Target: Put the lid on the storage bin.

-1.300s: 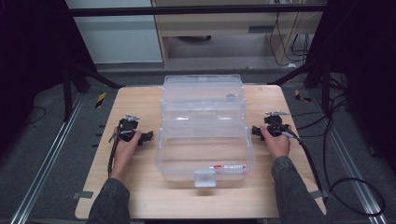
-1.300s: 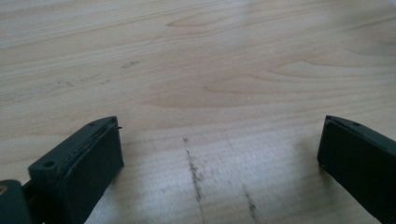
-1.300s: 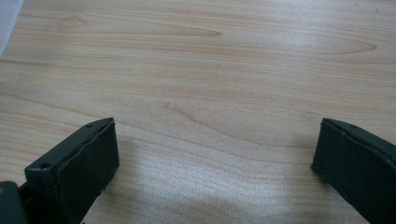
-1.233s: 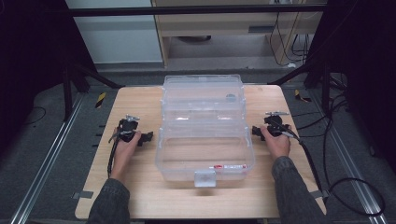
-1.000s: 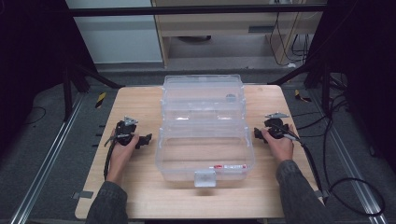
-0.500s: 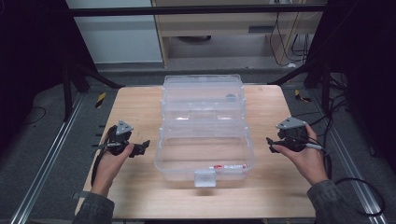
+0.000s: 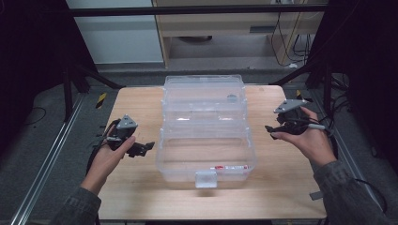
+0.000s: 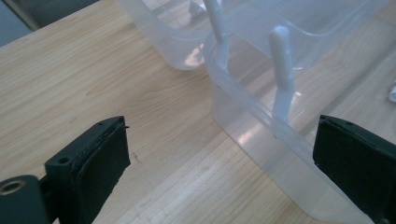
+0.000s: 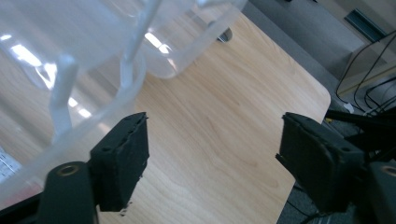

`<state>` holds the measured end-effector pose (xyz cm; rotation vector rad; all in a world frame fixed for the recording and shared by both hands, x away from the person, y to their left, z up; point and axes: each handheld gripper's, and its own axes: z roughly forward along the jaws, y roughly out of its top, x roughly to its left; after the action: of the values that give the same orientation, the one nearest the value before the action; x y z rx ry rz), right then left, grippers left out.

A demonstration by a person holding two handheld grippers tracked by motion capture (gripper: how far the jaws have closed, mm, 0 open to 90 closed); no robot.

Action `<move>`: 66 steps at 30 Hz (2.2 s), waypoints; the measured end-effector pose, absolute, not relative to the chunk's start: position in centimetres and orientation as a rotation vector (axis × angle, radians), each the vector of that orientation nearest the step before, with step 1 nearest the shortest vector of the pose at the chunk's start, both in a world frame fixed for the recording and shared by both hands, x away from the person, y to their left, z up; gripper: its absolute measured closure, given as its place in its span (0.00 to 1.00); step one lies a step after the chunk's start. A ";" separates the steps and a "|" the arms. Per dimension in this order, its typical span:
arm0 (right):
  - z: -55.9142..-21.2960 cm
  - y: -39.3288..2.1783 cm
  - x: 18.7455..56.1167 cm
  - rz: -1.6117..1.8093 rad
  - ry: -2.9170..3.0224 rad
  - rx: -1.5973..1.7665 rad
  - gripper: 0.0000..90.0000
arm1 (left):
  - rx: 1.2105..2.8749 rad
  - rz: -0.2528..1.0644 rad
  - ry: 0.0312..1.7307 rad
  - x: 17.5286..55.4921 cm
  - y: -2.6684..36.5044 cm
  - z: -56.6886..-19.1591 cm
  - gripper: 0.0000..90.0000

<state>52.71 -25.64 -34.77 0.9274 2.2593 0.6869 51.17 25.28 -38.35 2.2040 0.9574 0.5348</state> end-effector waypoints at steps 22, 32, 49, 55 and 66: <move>-25.2 -17.8 55.7 0.680 2.385 0.593 0.66 | 2.238 0.437 0.721 50.4 21.9 -33.5 0.04; -25.5 -15.8 58.0 0.586 2.457 0.515 0.76 | 2.308 0.420 0.636 50.5 20.3 -33.0 0.05; -27.4 -12.8 59.6 0.497 2.634 0.297 0.75 | 2.426 0.353 0.489 50.1 17.5 -33.3 0.05; -27.8 -12.3 59.4 0.461 2.675 0.253 0.76 | 2.473 0.314 0.425 49.9 17.2 -34.3 0.06; -29.5 -11.1 60.3 0.339 2.720 0.197 0.79 | 2.551 0.278 0.321 49.4 15.6 -35.3 0.05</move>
<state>60.30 -11.13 -29.48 0.1970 2.7204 0.3390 49.44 15.61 -35.34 2.5512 0.3212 0.2783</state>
